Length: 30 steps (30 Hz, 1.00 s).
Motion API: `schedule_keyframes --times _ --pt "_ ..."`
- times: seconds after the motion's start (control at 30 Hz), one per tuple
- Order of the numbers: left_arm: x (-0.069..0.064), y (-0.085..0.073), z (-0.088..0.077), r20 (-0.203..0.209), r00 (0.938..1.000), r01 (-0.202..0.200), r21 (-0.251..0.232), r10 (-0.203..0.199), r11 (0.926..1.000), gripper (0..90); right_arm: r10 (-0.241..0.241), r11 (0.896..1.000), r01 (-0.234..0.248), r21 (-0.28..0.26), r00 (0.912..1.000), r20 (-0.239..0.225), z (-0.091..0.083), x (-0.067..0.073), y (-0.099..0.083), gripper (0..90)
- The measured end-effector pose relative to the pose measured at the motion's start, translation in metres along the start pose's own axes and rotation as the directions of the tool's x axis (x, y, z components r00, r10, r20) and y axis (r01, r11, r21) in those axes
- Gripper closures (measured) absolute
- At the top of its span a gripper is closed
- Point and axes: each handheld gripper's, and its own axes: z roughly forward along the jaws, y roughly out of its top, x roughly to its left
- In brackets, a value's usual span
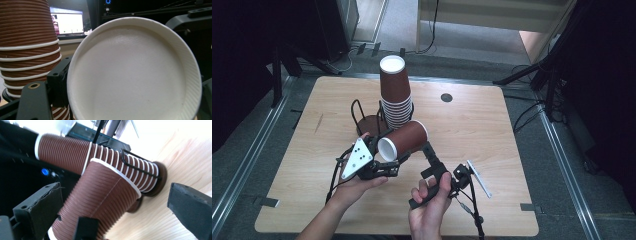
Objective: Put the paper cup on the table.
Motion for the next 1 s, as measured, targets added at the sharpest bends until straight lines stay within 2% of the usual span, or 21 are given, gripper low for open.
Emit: schedule_keyframes --times 0.13,0.27,0.37,0.53,0.67,0.73,0.8,0.87,1.0 --pt "-0.003 0.000 0.000 0.004 1.0000 -0.006 -0.007 0.006 1.0000 20.7 0.111 0.993 -0.111 0.025 0.9937 -0.008 0.005 0.000 -0.001 0.0" --pt "-0.005 -0.001 0.000 0.005 0.9998 -0.020 -0.005 0.020 0.9998 20.7 0.181 0.982 -0.181 0.046 0.9834 -0.005 0.011 0.000 -0.002 0.0" --pt "-0.005 -0.001 0.000 0.007 0.9999 -0.011 -0.008 0.011 0.9999 20.8 0.207 0.976 -0.208 0.056 0.9781 0.016 0.015 -0.002 -0.003 0.0" --pt "-0.008 -0.001 0.001 0.017 0.9997 -0.015 -0.006 0.015 0.9999 20.9 0.257 0.964 -0.256 0.065 0.9662 -0.012 0.018 -0.004 -0.003 0.0" --pt "-0.010 -0.002 0.003 0.024 0.9995 -0.020 0.001 0.020 0.9998 20.9 0.295 0.952 -0.296 0.073 0.9553 0.014 0.023 -0.006 -0.001 0.0" --pt "-0.010 -0.003 0.003 0.027 0.9995 -0.018 0.001 0.018 0.9998 20.9 0.300 0.952 -0.299 0.066 0.9540 0.003 0.024 -0.007 0.001 0.0" --pt "-0.011 -0.003 0.003 0.030 0.9994 -0.019 0.000 0.019 0.9998 20.9 0.317 0.946 -0.315 0.077 0.9486 -0.005 0.026 -0.007 0.001 0.0" --pt "-0.012 -0.004 0.004 0.034 0.9991 -0.027 0.003 0.027 0.9996 20.9 0.334 0.939 -0.332 0.089 0.9427 -0.002 0.028 -0.009 0.002 0.0" --pt "-0.013 -0.005 0.005 0.039 0.9989 -0.026 0.005 0.026 0.9996 20.9 0.347 0.933 -0.347 0.096 0.9377 0.010 0.031 -0.010 0.000 0.0"
